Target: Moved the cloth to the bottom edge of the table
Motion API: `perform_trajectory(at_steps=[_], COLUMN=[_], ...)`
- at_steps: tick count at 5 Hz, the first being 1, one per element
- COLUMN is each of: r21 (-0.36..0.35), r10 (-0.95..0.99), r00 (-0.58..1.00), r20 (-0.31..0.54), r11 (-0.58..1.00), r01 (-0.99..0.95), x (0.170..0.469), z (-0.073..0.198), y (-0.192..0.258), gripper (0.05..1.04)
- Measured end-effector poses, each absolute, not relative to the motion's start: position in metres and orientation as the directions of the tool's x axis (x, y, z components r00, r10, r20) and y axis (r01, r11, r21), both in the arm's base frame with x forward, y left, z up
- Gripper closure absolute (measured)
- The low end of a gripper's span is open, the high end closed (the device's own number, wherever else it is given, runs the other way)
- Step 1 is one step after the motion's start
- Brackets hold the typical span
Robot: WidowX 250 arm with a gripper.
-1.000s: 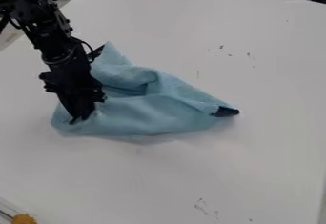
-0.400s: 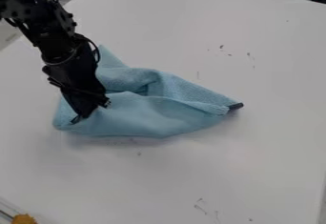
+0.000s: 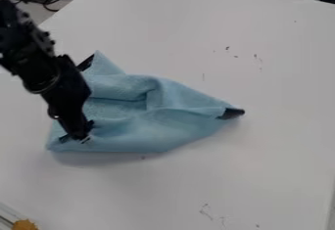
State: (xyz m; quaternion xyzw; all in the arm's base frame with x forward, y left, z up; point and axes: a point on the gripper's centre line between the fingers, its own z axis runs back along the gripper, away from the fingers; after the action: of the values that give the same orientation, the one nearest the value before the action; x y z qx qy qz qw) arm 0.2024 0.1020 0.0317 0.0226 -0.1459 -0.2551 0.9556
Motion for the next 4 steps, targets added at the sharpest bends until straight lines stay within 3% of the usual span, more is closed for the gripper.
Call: perform_trajectory(at_steps=[1,2,3,4], r21=[0.112,0.168,0.163,0.187], r10=[-0.619,-0.719,-0.75,-0.77], r00=[0.733,0.623,0.594,0.59], r20=[0.284,0.309,0.292,0.242], r11=[0.78,0.686,0.651,0.634], r01=[0.615,0.708,0.742,0.751], x=[0.191,0.184,0.18,0.171], z=[0.013,0.006,0.005,0.022], y=[0.109,0.114,0.113,0.107], gripper=[1.028,1.029,1.029,1.029])
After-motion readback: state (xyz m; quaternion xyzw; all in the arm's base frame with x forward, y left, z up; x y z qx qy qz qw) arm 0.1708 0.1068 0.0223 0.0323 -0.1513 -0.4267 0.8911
